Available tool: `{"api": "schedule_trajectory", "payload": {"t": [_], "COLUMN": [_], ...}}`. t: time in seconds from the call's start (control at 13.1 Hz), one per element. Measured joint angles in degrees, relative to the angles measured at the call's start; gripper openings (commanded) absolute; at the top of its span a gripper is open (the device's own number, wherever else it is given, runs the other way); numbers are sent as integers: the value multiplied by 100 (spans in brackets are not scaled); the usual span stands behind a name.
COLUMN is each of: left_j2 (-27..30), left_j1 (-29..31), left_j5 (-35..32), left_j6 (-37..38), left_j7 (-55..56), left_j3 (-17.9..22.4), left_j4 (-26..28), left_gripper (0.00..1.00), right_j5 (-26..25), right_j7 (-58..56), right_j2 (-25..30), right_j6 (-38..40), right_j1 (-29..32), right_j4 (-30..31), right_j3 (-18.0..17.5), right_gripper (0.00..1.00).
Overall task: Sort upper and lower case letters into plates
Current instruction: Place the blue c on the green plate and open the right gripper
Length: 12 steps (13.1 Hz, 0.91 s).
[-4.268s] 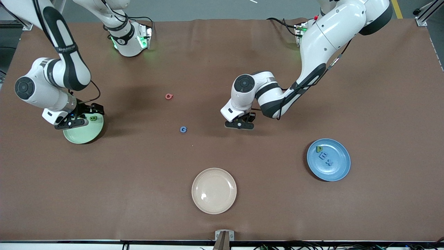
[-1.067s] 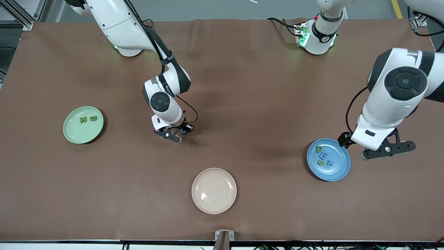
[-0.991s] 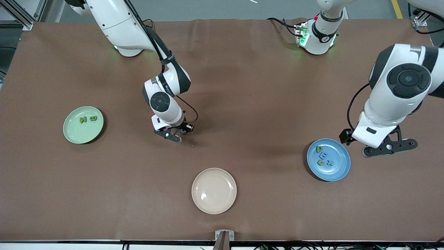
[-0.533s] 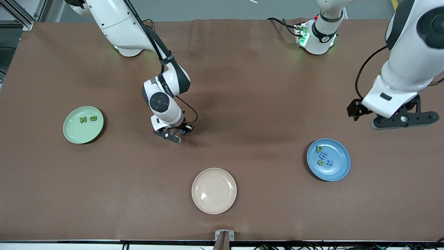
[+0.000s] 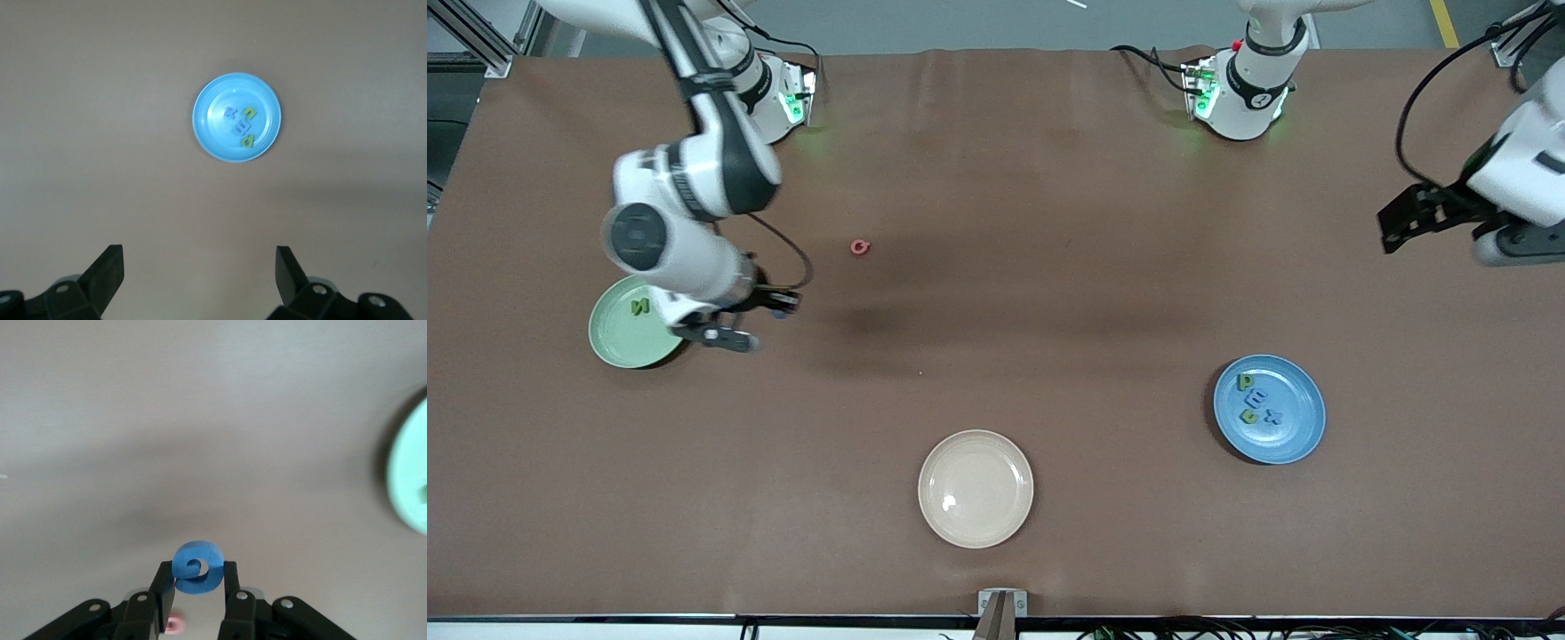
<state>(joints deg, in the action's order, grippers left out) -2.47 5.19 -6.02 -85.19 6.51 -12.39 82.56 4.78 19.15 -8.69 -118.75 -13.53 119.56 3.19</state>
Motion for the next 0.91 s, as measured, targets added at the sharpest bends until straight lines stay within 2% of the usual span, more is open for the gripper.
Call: {"api": "schedule_trajectory", "payload": {"t": [0.23,0.46,0.69,0.91], "left_j2": [377,585,635,648], "left_j1": [-3,-11,-11,-11], "left_j5": [210,432,481,483], "left_j6": [53,56,45,-120], "left_j7": [-253,-254,-255,-255], "left_j3": [185,302,350,351], "left_j4": [327,595,656,657], "left_gripper": [100,100,100,100], "right_j5": [-39,-137,-188,-191], "right_j7": [-2016,-3422,-4499,-5113], "right_j2": [57,-65,-563,-1137], "right_j6": [-266,-892,-1662,-2125], "right_j1": [1240,2114,2697,2944], "right_j4": [418,597,617,488], "right_j3": [18,19,15,8], "right_gripper": [20,20,20,20]}}
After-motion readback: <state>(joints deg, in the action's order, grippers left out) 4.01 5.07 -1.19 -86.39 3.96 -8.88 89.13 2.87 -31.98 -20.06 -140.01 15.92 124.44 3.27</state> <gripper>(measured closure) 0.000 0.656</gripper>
